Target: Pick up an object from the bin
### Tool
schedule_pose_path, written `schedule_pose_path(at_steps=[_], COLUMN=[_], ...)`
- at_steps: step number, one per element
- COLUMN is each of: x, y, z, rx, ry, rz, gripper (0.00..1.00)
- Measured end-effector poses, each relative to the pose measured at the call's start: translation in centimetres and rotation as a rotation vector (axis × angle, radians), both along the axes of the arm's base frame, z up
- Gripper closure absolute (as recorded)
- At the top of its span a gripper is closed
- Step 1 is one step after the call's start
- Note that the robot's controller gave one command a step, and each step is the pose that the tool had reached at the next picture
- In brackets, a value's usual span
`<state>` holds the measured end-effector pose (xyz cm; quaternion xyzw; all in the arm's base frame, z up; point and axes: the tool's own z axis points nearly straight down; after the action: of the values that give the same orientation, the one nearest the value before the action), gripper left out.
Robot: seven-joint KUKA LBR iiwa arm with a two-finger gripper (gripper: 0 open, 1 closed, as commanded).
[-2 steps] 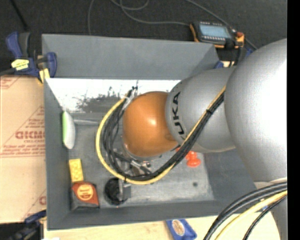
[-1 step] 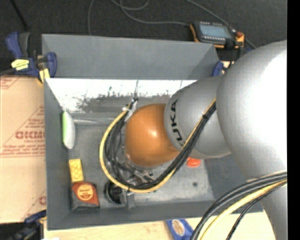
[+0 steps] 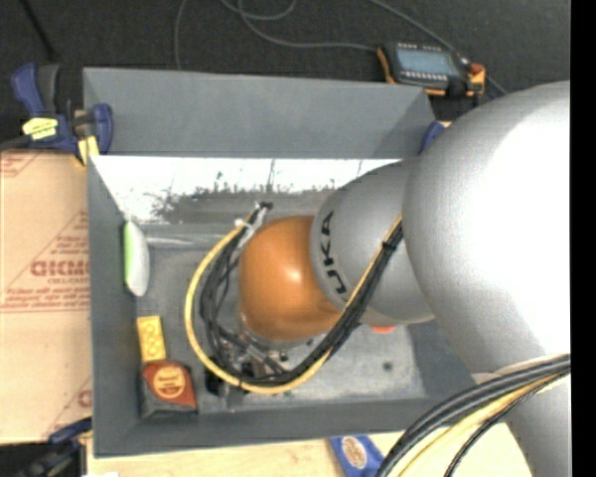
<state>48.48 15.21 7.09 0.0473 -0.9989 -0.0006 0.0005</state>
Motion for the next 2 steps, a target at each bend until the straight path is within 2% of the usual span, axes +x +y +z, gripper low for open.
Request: schedule_pose_path(at_steps=[1,2], x=[0.0,-0.1], y=[0.0,0.0], z=[0.0,5.7], rx=[0.0,-0.003], ry=[0.0,0.004], rz=[-0.002,0.006], gripper=[1.0,1.0])
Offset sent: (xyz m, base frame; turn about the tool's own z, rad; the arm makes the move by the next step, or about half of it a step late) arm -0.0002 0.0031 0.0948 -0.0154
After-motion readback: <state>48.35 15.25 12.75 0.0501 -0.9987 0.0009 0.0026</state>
